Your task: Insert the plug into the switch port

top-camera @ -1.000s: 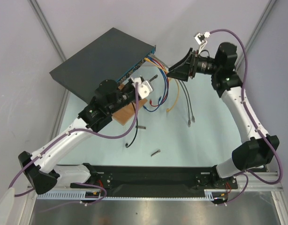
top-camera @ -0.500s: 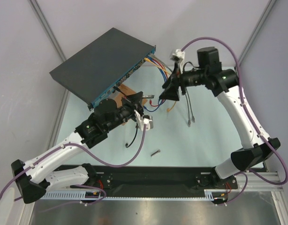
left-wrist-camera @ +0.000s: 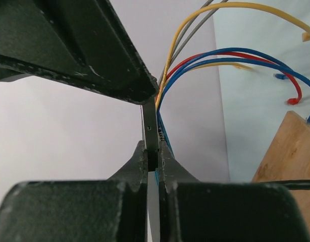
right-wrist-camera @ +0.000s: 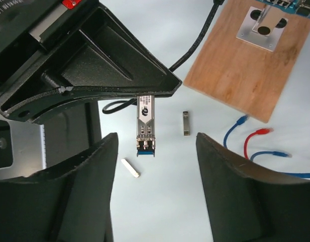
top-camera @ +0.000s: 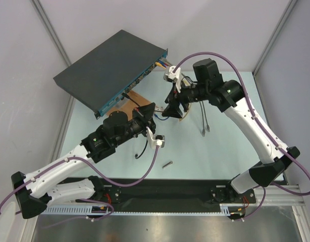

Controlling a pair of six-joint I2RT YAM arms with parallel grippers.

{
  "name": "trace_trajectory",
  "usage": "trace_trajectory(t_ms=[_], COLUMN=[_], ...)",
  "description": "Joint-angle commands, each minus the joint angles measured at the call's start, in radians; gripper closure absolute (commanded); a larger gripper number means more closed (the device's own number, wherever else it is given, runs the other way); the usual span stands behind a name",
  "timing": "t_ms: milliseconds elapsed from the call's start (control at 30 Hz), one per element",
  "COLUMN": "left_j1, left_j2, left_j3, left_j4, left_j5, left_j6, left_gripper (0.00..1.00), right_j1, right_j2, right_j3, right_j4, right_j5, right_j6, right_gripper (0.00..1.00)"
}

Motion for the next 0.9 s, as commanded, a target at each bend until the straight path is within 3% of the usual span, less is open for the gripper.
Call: trace_trajectory(t_ms=[0,33,67,200,300,467,600,633,700,767,800,833,867], left_j1=[-0.007,-0.007,-0.007,-0.009,-0.007,-0.009,-0.009,-0.007,-0.007,-0.007,-0.007,-0.007,-0.005], left_j2=[-0.008,-0.003,-0.001,0.005,0.018,0.028,0.034,0.04,0.048,0.052,0.052,0.049,0.049], left_j3=[0.016,0.025,0.038,0.048,0.069,0.088,0.088,0.085,0.085,0.08,0.075,0.075,0.083], left_j4=[0.009,0.003,-0.011,-0.015,-0.023,-0.032,-0.025,-0.023,-0.016,-0.006,0.036,0.061,0.075], left_j5=[-0.002,-0.002,0.007,0.012,0.013,0.047,0.058,0.058,0.055,0.041,0.029,-0.017,-0.039], left_j6=[0.017,0.011,-0.013,-0.028,-0.061,-0.087,-0.092,-0.093,-0.113,-0.138,-0.196,-0.231,-0.265], left_gripper=[1.0,1.0,1.0,1.0,1.0,0.99,1.0,1.0,1.0,0.87,0.72,0.44,0.37], right_j1=[0.025,0.031,0.039,0.049,0.053,0.053,0.051,0.043,0.025,-0.004,-0.013,-0.036,-0.044], right_j2=[-0.012,-0.012,-0.019,-0.019,-0.021,-0.026,-0.035,-0.041,-0.052,-0.064,-0.07,-0.07,-0.076], right_j3=[0.014,0.011,-0.001,-0.007,-0.017,-0.026,-0.037,-0.041,-0.053,-0.072,-0.076,-0.087,-0.095], right_j4=[-0.001,0.002,0.025,0.028,0.016,0.002,0.008,0.013,0.027,0.059,0.068,0.082,0.087], right_j5=[0.076,0.081,0.095,0.107,0.106,0.098,0.1,0.095,0.058,0.032,0.024,0.023,0.029], right_j6=[-0.048,-0.051,-0.057,-0.083,-0.118,-0.154,-0.172,-0.172,-0.163,-0.155,-0.139,-0.134,-0.131], right_gripper=[0.36,0.38,0.5,0.55,0.67,0.55,0.84,1.0,1.0,1.0,1.0,1.0,1.0])
